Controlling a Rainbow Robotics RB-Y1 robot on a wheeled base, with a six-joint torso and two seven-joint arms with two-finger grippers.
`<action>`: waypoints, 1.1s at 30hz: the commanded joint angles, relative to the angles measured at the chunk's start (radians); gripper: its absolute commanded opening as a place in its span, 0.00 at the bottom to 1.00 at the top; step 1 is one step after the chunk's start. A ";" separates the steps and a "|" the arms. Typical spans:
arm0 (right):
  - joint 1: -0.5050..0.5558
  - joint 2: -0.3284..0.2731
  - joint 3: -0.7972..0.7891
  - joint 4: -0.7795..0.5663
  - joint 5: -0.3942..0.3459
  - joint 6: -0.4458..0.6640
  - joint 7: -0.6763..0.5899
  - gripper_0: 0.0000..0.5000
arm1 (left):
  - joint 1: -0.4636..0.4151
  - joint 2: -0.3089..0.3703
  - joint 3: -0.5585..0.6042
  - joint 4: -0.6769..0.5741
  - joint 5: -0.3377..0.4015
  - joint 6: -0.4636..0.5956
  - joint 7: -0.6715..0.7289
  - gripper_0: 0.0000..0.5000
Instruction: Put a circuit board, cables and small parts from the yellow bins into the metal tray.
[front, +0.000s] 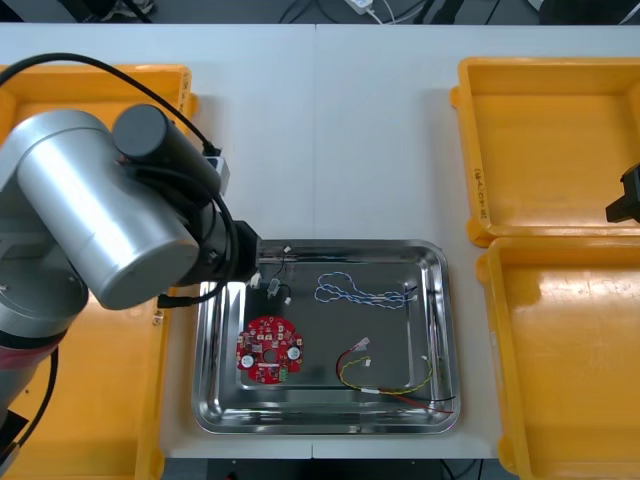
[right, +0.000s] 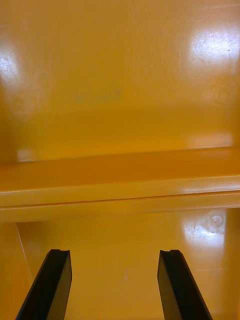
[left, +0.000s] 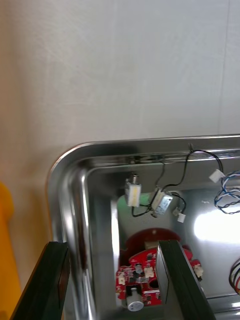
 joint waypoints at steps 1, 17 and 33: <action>0.007 -0.047 -0.033 -0.007 -0.007 -0.004 0.054 1.00 | 0.012 0.071 0.104 -0.038 0.067 0.010 -0.121 1.00; 0.007 -0.047 -0.033 -0.007 -0.007 -0.004 0.054 1.00 | 0.057 0.250 0.369 -0.038 0.286 0.010 -0.210 1.00; 0.007 -0.047 -0.033 -0.007 -0.007 -0.004 0.054 1.00 | 0.229 0.378 0.583 -0.022 0.347 0.010 -0.423 1.00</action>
